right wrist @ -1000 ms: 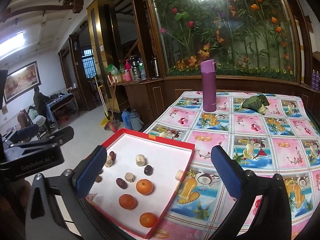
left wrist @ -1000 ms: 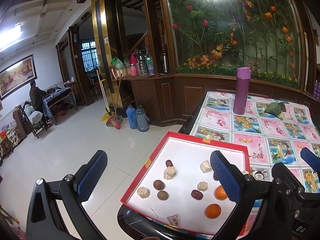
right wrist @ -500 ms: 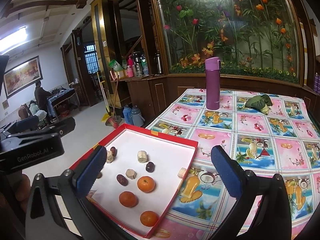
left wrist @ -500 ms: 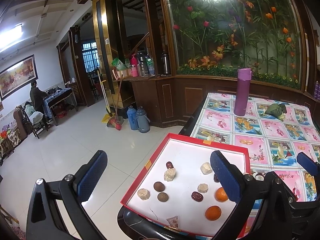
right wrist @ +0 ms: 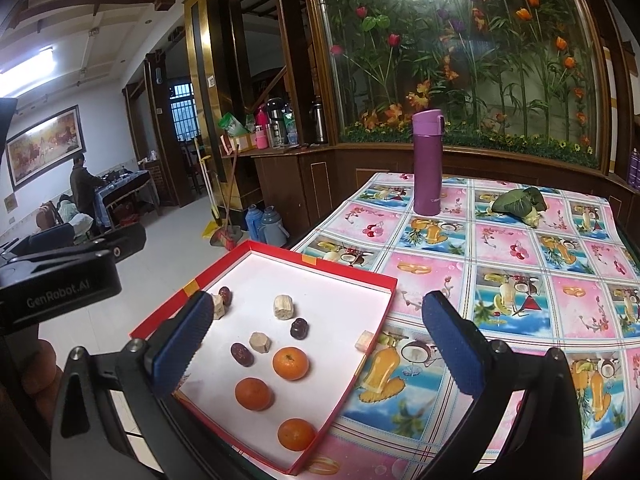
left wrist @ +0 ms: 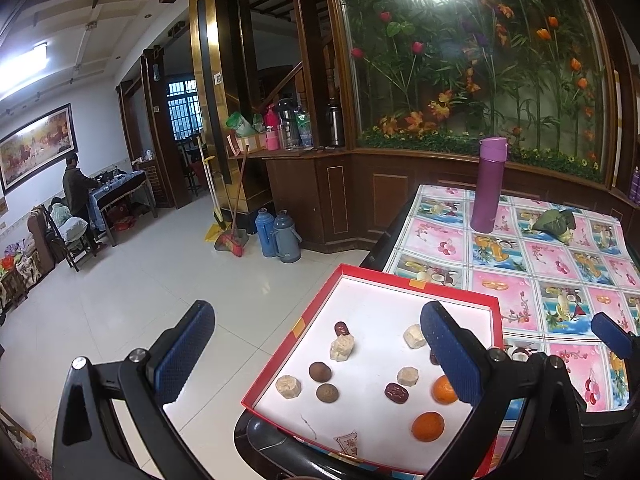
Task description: Organize fruits
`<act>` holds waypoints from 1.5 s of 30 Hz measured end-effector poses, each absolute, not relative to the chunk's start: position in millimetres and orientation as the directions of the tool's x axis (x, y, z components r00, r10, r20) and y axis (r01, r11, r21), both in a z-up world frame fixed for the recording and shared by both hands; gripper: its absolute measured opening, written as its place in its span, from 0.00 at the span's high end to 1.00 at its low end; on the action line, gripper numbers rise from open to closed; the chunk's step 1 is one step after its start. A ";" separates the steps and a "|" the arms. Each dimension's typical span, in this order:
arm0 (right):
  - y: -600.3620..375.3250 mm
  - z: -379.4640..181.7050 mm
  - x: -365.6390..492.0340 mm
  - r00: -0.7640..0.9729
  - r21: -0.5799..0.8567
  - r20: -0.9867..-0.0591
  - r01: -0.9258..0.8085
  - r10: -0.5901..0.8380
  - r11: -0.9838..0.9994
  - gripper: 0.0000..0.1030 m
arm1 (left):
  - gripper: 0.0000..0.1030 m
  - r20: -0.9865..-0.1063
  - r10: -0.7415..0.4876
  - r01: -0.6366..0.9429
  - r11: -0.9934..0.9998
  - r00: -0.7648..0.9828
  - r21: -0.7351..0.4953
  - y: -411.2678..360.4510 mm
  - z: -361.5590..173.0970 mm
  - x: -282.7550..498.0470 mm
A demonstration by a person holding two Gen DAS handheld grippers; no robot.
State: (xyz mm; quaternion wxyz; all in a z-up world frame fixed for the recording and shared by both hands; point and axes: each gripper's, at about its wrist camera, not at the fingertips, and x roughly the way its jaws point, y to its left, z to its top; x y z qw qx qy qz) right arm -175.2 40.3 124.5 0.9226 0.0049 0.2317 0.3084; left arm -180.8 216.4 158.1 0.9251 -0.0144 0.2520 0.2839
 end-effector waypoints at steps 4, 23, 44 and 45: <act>41.7 122.5 -175.5 0.701 0.148 -0.427 -0.569 0.571 0.809 0.00 | 0.00 -0.473 0.513 -0.527 0.842 0.716 0.116 216.2 157.3 -180.7; 42.5 121.1 -176.0 0.706 0.143 -0.424 -0.566 0.567 0.812 0.00 | 0.00 -0.470 0.499 -0.515 0.850 0.728 0.105 215.2 154.7 -181.9; 54.3 126.0 -180.4 0.709 0.114 -0.427 -0.573 0.561 0.811 0.00 | 0.00 -0.464 0.489 -0.512 0.855 0.738 0.086 228.6 153.3 -184.1; 56.6 126.2 -180.4 0.709 0.114 -0.427 -0.574 0.561 0.811 0.00 | 0.00 -0.463 0.489 -0.512 0.855 0.739 0.086 229.5 153.3 -184.8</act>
